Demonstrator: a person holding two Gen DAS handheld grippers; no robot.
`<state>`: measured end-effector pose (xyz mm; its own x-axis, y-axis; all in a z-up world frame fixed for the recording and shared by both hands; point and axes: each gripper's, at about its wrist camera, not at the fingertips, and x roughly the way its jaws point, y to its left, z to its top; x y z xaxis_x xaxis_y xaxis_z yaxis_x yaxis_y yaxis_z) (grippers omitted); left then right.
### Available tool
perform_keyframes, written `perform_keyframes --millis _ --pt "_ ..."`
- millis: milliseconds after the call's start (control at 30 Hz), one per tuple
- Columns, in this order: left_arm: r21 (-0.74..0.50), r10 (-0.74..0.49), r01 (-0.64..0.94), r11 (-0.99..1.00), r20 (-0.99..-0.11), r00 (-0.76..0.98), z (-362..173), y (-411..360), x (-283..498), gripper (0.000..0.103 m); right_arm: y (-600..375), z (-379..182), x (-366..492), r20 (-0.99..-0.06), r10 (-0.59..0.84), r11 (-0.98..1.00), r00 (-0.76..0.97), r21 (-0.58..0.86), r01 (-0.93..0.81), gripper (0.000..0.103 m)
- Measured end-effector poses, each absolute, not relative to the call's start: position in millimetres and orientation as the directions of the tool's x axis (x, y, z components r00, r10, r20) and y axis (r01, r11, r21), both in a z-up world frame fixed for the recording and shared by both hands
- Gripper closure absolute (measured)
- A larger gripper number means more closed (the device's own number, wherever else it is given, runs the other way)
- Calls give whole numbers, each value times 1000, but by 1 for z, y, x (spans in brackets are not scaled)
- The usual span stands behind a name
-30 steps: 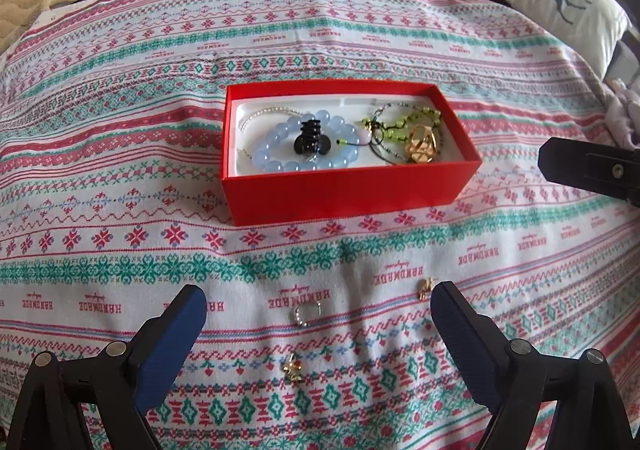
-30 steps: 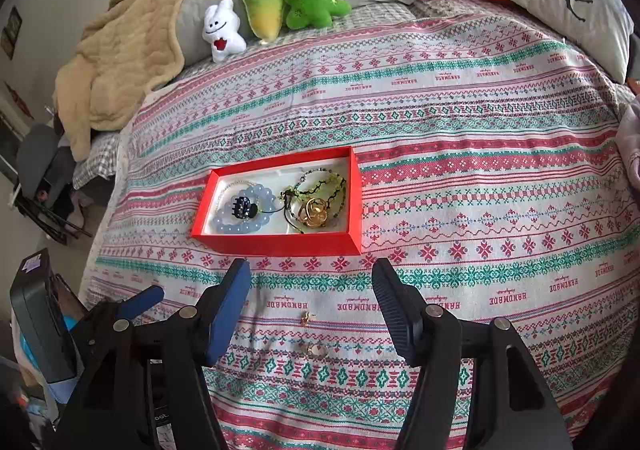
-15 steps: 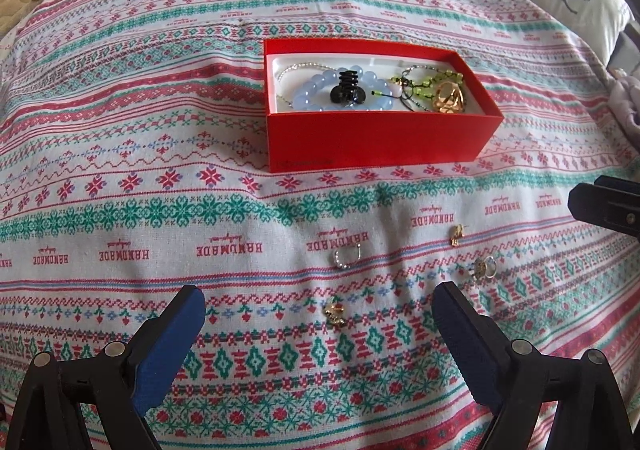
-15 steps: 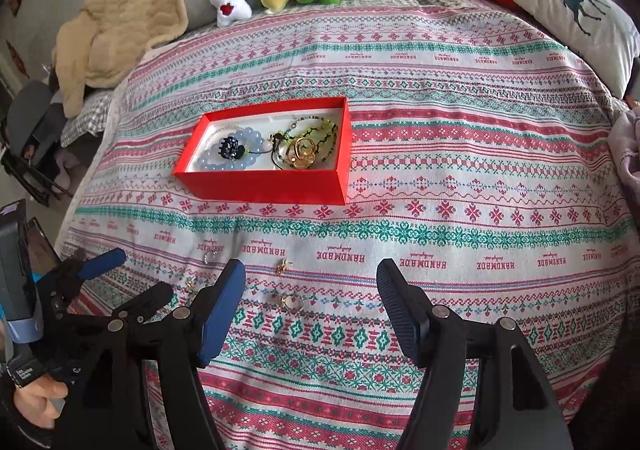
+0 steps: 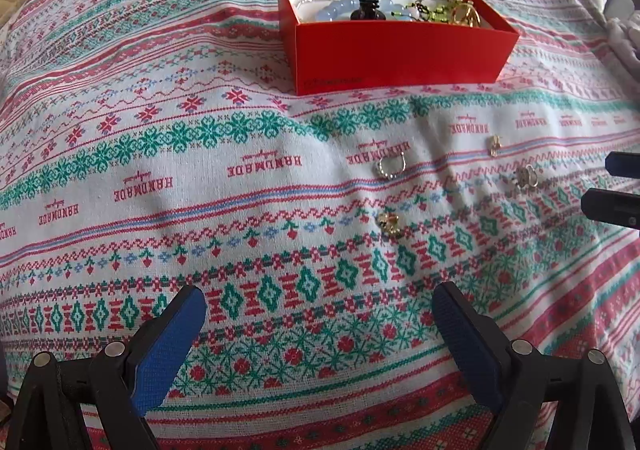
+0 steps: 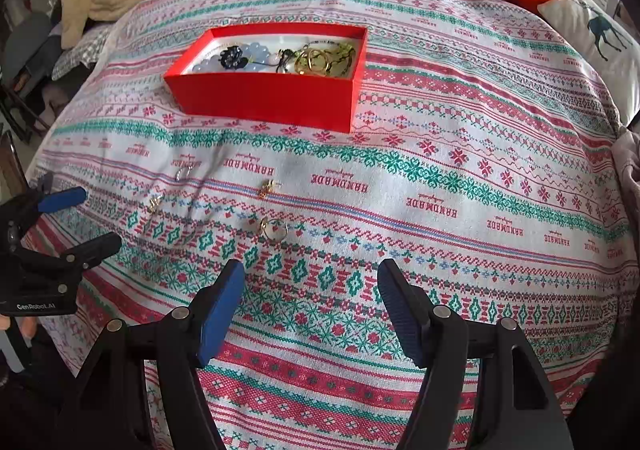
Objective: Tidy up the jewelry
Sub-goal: 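Move both open tools toward the gold hoop earrings on the cover, then grasp a gold hoop earring with the right tool while the left grasps another gold earring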
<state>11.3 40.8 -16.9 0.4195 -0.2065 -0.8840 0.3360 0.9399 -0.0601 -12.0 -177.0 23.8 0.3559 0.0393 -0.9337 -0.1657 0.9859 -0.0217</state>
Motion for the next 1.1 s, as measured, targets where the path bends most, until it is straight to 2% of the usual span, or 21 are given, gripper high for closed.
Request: perform_keyframes --millis 267,367,733,800,900,1000,1067,1100 --pt "-64 -217 356 932 -887 409 -21 40 9 9 -163 -3 -17 -949 18 973 315 -56 -223 31" --pt "-76 -231 363 929 -885 405 -21 37 9 9 -158 -8 -16 -943 7 967 334 -79 -243 26" --pt "-108 -260 369 923 -883 391 -21 30 11 14 -159 -10 7 -934 48 976 354 -31 -216 26" --pt "-113 -264 368 923 -881 392 -20 28 14 16 -154 -10 12 -932 45 976 358 -35 -216 29" --pt "-121 -271 366 923 -879 392 -19 27 16 18 -148 -9 18 -930 38 975 366 -46 -216 40" --pt "-128 -280 372 919 -877 390 -18 24 17 21 -141 -10 26 -927 33 976 373 -51 -213 52" --pt "-130 -285 377 917 -876 390 -17 22 17 23 -143 -10 26 -927 35 976 374 -48 -212 65" --pt "-131 -287 379 916 -875 390 -16 20 17 25 -142 -10 27 -927 36 976 374 -48 -212 68"
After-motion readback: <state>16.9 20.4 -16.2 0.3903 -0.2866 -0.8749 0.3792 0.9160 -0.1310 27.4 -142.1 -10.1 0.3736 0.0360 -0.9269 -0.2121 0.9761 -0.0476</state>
